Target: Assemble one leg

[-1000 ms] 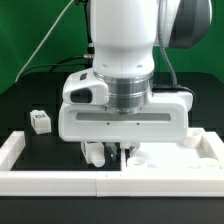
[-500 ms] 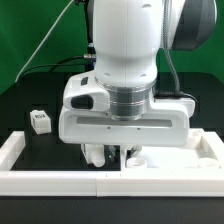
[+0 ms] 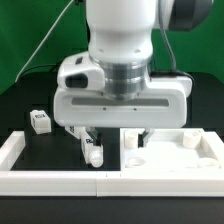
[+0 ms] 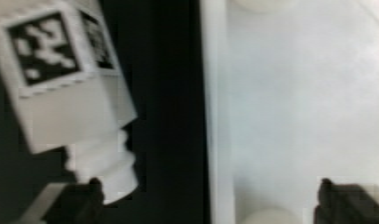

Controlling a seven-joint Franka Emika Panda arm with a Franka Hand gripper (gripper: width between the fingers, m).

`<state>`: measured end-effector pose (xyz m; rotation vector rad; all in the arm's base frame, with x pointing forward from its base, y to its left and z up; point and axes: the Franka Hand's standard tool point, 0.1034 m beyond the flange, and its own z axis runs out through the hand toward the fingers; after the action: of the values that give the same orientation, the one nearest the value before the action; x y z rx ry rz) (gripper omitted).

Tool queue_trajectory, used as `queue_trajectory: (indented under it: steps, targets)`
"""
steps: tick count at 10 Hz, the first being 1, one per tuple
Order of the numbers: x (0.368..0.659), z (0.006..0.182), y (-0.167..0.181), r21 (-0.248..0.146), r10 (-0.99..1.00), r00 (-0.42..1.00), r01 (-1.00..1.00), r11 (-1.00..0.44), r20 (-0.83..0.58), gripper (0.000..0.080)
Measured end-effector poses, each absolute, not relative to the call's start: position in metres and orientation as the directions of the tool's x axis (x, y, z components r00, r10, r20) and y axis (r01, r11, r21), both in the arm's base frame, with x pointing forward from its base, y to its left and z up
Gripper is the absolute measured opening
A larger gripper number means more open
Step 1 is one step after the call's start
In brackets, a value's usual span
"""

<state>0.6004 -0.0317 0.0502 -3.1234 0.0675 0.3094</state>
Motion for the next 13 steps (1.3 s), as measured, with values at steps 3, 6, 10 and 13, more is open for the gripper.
queue_trajectory:
  steps: [3, 6, 10, 13]
  targets:
    - [0.579, 0.078, -0.054, 0.002, -0.027, 0.982, -0.028, -1.0, -0.189, 0.0648]
    - [0.576, 0.077, -0.055, 0.003, -0.032, 0.981, -0.033, -0.999, -0.193, 0.0649]
    - [0.552, 0.065, -0.075, 0.001, 0.023, 0.978, 0.024, -1.0, -0.209, 0.0649]
    - [0.528, 0.081, -0.119, -0.031, 0.261, 0.947, 0.26, -0.965, -0.186, 0.0649]
